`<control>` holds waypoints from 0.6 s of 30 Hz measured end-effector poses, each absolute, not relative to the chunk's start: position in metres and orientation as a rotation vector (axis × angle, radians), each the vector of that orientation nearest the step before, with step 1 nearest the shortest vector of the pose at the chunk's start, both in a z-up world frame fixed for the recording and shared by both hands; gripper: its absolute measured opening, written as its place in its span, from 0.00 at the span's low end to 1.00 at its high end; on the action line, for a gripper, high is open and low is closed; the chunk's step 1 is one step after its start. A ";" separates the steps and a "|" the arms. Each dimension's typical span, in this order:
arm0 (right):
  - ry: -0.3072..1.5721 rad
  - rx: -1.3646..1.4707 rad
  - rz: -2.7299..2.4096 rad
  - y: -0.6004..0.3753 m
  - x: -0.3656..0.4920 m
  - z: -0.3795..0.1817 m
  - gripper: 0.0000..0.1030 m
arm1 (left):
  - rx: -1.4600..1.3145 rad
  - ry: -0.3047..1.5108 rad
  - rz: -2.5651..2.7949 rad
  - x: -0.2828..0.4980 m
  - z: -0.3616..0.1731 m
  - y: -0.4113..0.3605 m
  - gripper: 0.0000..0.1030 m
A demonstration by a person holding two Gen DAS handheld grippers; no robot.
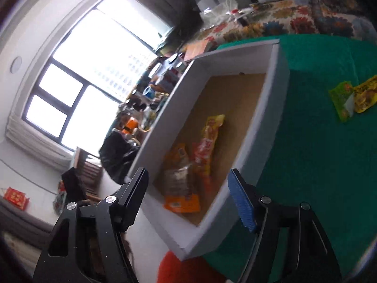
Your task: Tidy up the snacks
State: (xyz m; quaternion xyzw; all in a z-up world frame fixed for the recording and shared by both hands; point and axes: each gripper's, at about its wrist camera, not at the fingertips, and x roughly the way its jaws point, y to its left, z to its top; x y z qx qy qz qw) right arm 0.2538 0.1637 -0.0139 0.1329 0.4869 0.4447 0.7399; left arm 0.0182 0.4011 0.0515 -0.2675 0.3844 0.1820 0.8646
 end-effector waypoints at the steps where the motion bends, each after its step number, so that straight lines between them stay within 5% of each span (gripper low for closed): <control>1: 1.041 0.255 0.923 0.145 0.253 -0.018 0.71 | -0.571 0.798 0.356 0.015 0.052 0.392 0.94; 11: 0.894 -0.189 0.253 -0.112 0.211 -0.113 0.71 | -0.389 0.849 -0.047 0.054 0.072 0.209 1.00; 18: 0.881 -0.131 -0.004 -0.228 0.211 -0.139 0.71 | -0.265 1.015 -0.088 0.113 -0.017 0.078 0.99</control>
